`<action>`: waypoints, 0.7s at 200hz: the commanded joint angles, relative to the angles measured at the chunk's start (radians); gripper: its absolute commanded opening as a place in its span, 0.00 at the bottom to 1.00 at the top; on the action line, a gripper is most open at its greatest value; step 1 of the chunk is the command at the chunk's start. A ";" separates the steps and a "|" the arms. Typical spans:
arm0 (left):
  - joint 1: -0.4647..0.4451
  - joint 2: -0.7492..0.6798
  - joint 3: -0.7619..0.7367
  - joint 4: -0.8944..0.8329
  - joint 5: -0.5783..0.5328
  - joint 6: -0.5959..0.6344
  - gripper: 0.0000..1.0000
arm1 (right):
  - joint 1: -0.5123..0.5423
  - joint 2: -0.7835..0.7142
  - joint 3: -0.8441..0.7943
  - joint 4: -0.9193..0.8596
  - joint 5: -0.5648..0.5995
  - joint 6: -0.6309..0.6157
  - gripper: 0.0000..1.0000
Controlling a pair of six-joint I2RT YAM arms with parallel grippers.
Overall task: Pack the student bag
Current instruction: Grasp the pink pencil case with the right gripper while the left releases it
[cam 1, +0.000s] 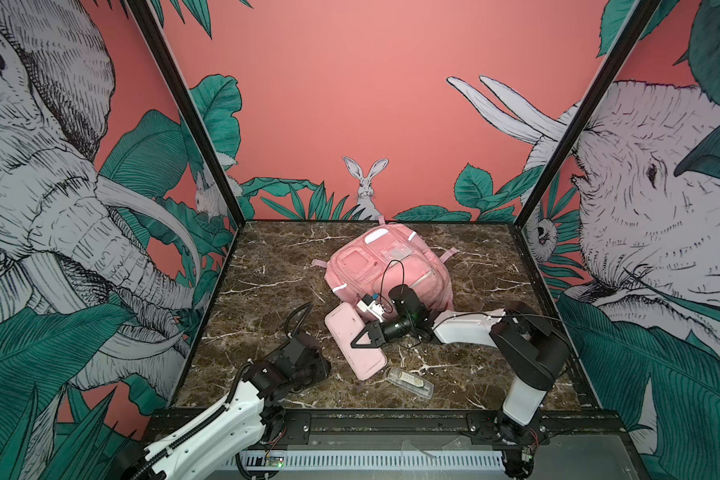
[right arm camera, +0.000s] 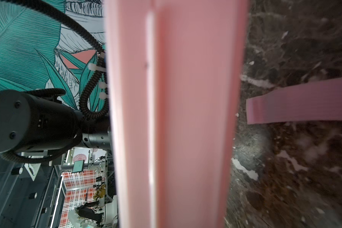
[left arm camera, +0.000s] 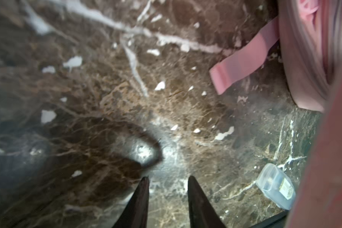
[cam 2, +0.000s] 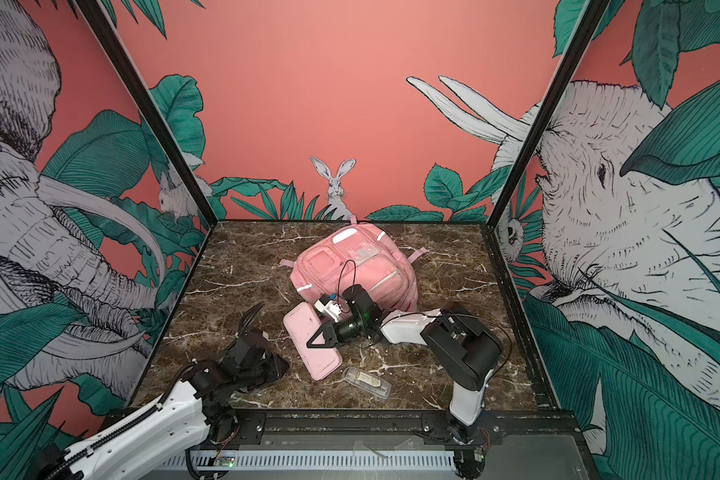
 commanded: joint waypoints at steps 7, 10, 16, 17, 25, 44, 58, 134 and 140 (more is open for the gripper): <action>-0.003 0.096 0.123 -0.031 -0.051 0.140 0.41 | -0.053 -0.113 -0.010 -0.107 -0.008 -0.095 0.24; -0.003 0.107 0.137 -0.031 -0.054 0.152 0.41 | -0.060 -0.123 -0.010 -0.117 -0.008 -0.100 0.24; -0.003 0.134 0.165 -0.030 -0.058 0.174 0.42 | -0.074 -0.126 -0.010 -0.139 -0.006 -0.111 0.23; -0.003 0.139 0.170 -0.030 -0.059 0.177 0.42 | -0.076 -0.144 -0.011 -0.143 -0.006 -0.113 0.23; -0.003 0.169 0.206 -0.030 -0.066 0.206 0.43 | -0.096 -0.189 -0.013 -0.169 -0.001 -0.125 0.23; -0.004 0.237 0.292 -0.029 -0.085 0.280 0.44 | -0.157 -0.262 -0.020 -0.225 0.013 -0.145 0.22; -0.003 0.289 0.362 -0.026 -0.092 0.337 0.47 | -0.209 -0.315 -0.025 -0.272 0.055 -0.154 0.20; -0.007 0.613 0.742 -0.066 -0.066 0.584 0.58 | -0.528 -0.497 -0.081 -0.362 0.159 -0.081 0.17; -0.011 0.638 0.768 -0.069 -0.067 0.599 0.58 | -0.546 -0.505 -0.080 -0.372 0.159 -0.080 0.17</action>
